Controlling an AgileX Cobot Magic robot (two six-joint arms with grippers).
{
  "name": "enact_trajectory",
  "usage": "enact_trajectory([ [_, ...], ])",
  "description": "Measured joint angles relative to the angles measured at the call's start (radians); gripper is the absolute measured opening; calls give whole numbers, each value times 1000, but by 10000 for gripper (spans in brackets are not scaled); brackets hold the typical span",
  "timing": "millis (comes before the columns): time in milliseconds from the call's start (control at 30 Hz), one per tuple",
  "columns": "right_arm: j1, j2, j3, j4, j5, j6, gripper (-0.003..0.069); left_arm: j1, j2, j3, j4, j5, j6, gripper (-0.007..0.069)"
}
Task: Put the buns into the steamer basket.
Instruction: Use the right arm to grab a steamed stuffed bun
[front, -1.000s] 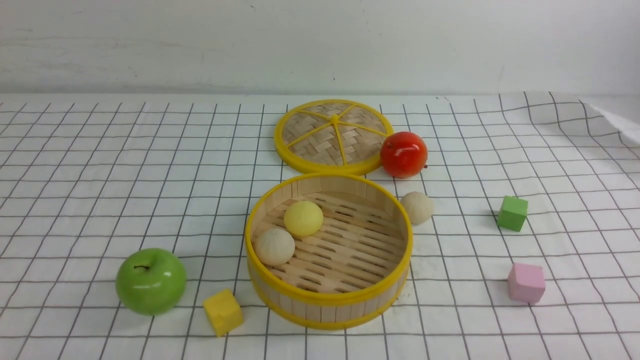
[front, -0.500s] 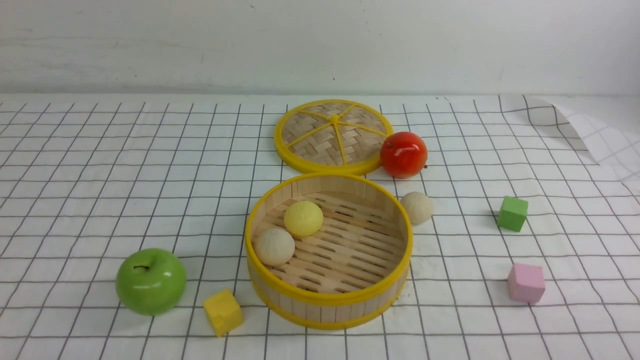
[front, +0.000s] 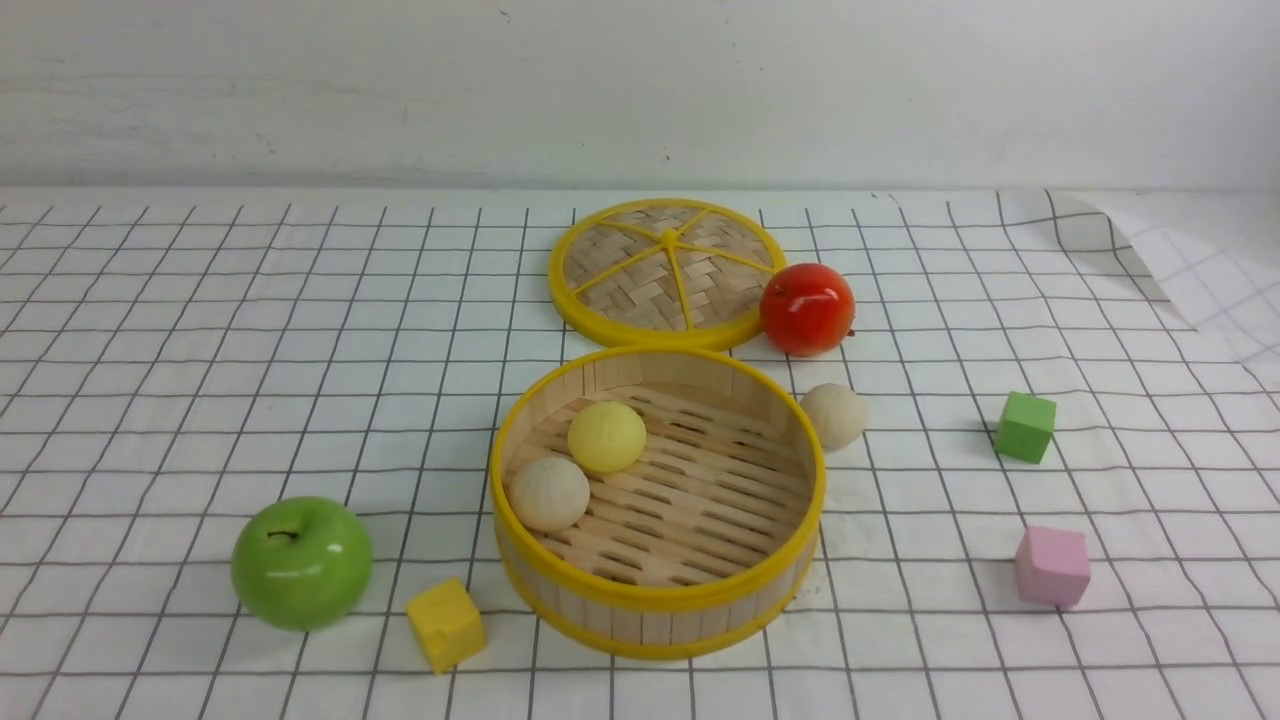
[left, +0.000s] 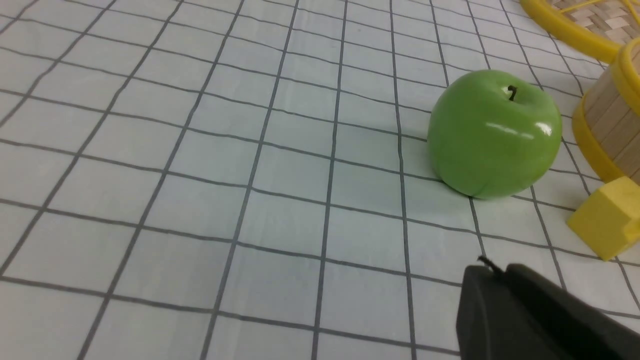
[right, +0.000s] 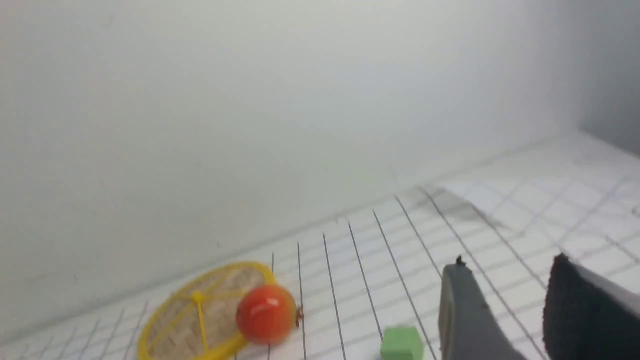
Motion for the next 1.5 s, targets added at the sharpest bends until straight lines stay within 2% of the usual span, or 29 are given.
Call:
enact_trajectory([
  [200, 0, 288, -21, -18, 32, -6, 241, 0, 0, 0, 0, 0, 0, 29],
  [400, 41, 607, -24, -28, -224, 42, 241, 0, 0, 0, 0, 0, 0, 29],
  [567, 142, 817, -71, -61, -287, 60, 241, 0, 0, 0, 0, 0, 0, 29],
  [667, 190, 900, -136, -106, -252, 60, 241, 0, 0, 0, 0, 0, 0, 32],
  [733, 239, 999, -254, -137, -147, 60, 241, 0, 0, 0, 0, 0, 0, 36],
  [933, 298, 1238, -622, -145, 183, 59, 241, 0, 0, 0, 0, 0, 0, 39],
  [1167, 360, 1424, -901, -141, 303, 19, 241, 0, 0, 0, 0, 0, 0, 39],
  [1333, 369, 1526, -1075, -57, 405, -22, 251, 0, 0, 0, 0, 0, 0, 39],
  [1500, 369, 1624, -1198, 76, 493, -124, 289, 0, 0, 0, 0, 0, 0, 40],
])
